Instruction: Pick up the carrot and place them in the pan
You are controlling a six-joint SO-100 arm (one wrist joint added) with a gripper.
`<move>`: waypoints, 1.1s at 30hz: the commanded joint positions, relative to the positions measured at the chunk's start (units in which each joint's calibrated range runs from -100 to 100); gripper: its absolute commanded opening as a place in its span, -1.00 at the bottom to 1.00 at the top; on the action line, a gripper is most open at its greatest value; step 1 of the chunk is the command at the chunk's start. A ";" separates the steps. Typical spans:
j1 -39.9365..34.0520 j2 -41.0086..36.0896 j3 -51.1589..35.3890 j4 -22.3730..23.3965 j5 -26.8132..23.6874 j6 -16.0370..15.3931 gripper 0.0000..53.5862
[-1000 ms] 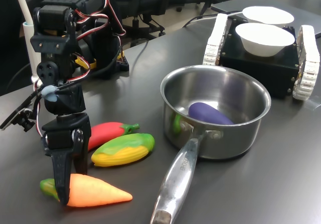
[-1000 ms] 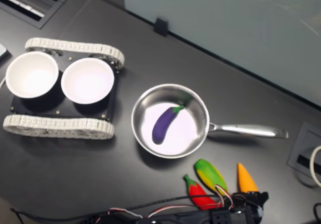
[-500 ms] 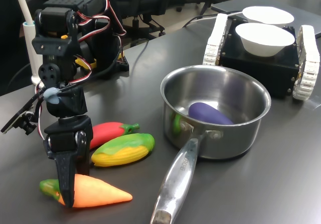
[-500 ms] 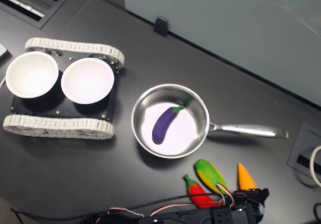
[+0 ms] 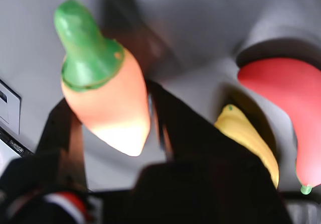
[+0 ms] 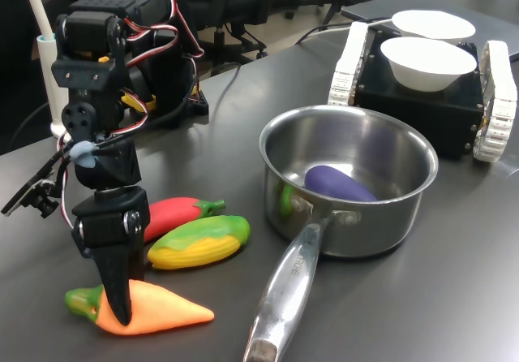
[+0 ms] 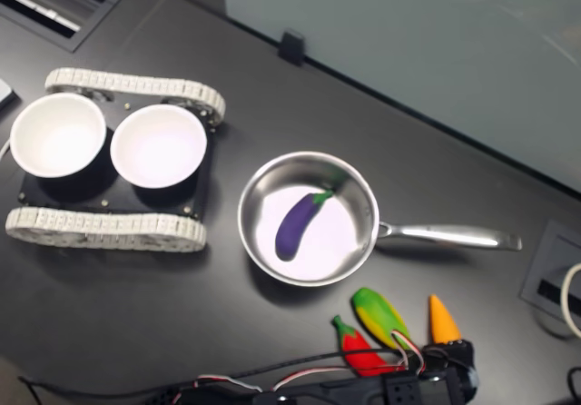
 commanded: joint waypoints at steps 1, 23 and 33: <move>-0.55 -1.41 -1.82 1.02 0.49 -0.82 -0.72; 1.28 -14.31 13.26 -8.62 -0.34 -2.59 -0.99; 2.78 -27.13 19.44 -13.06 -0.49 -2.50 -0.99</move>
